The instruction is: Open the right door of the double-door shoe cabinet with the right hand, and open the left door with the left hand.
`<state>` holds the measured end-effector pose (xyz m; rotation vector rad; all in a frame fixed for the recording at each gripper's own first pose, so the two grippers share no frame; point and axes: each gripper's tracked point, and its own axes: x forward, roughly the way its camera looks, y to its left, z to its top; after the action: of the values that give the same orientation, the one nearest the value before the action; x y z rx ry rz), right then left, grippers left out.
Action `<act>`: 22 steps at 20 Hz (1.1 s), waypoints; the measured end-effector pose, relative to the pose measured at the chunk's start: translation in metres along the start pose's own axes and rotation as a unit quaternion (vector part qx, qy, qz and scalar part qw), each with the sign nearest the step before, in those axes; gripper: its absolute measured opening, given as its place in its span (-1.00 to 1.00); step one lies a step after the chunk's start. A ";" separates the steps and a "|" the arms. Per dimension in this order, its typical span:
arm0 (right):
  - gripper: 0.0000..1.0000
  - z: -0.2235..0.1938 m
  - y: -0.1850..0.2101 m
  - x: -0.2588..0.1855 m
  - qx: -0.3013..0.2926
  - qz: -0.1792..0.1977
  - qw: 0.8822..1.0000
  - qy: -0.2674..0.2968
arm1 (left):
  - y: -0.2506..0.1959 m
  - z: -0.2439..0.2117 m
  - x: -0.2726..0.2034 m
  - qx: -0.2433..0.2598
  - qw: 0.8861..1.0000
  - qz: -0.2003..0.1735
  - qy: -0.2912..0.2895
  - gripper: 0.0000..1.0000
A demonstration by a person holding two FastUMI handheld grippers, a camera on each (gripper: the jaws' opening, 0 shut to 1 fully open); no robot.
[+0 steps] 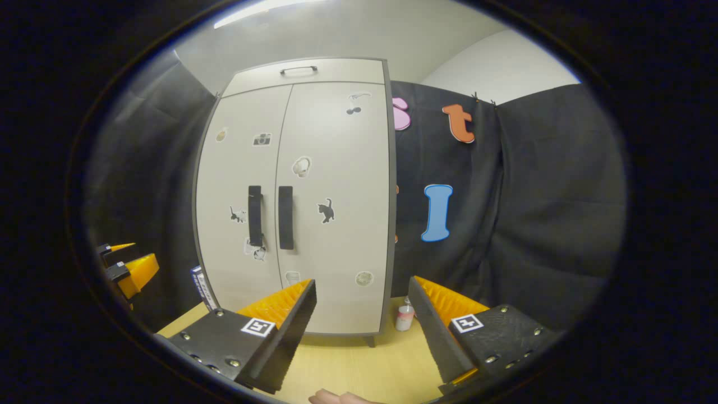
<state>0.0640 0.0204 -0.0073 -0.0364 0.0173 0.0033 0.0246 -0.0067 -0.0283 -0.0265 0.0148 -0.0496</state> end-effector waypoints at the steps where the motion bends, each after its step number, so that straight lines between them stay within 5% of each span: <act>1: 0.87 -0.002 0.002 0.007 0.001 0.000 1.000 0.001 | -0.004 -0.001 0.002 0.001 1.000 -0.009 -0.001 0.94; 8: 0.97 -0.006 0.039 0.058 0.000 0.033 0.999 0.007 | -0.011 -0.026 0.008 -0.008 1.000 -0.025 0.013 0.95; 22: 0.97 0.057 0.149 0.177 -0.017 0.101 0.994 -0.038 | 0.007 -0.058 -0.007 -0.003 0.999 -0.026 0.029 0.95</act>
<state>0.2415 0.1716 0.0415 -0.0687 -0.0544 0.2067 0.0170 -0.0007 -0.0868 -0.0309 0.0714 -0.1027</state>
